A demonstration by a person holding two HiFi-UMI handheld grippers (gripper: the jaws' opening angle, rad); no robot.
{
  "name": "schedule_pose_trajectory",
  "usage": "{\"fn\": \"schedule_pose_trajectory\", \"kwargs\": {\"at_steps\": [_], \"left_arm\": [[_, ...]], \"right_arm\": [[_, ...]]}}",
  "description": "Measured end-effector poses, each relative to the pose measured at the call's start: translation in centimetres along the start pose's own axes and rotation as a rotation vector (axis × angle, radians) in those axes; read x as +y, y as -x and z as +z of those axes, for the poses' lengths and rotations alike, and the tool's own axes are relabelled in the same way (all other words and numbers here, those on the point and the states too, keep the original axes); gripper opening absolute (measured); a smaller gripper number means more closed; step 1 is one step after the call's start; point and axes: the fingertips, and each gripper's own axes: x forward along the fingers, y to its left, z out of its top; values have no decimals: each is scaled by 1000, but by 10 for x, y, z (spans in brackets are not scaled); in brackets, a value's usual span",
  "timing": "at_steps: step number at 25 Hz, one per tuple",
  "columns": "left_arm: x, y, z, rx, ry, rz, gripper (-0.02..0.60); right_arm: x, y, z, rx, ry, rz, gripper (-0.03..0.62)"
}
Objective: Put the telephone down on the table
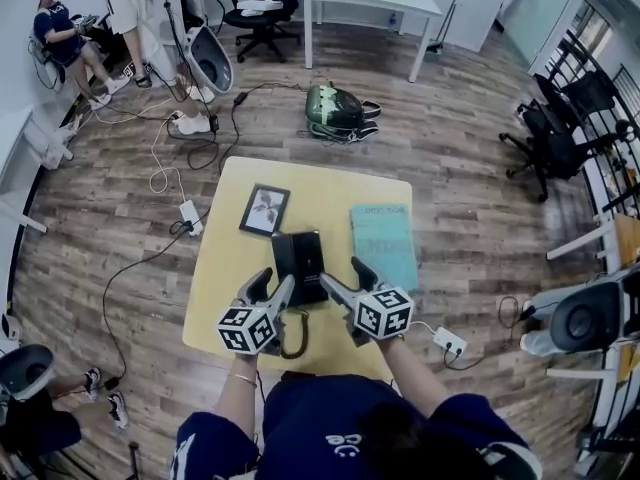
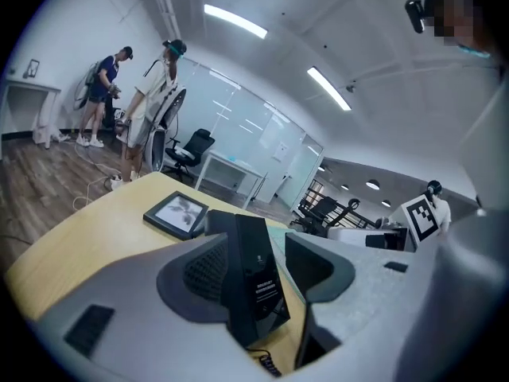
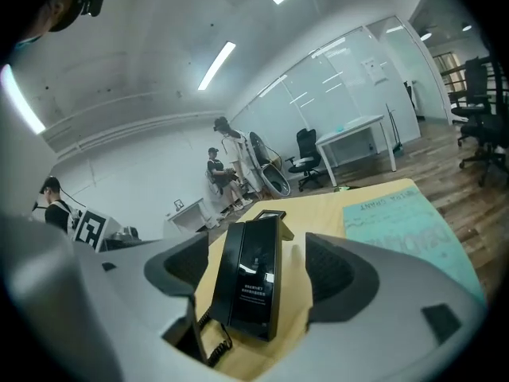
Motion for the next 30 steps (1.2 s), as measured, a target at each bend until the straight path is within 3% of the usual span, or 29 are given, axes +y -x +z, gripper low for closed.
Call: {"fn": "schedule_pose_trajectory", "kwargs": {"at_steps": [6,17,22,26,28,30], "left_arm": [[-42,13,3,-57,-36,-1,212],[-86,24,-20,-44,-91,-14,209],[-91,28,-25,-39,-85,-1,187],[-88,34,-27,-54,-94,53,37],[-87,34,-29,-51,-102,71,5],[-86,34,-30,-47,-104,80,5]], "right_arm": [[14,23,-4,1,73,1,377],[27,49,-25,18,96,3,354],[26,58,-23,8,128,-9,242],[26,63,-20,-8,152,-21,106],[25,64,-19,-12,165,-30,28],[25,64,-20,-5,182,-27,9]]}}
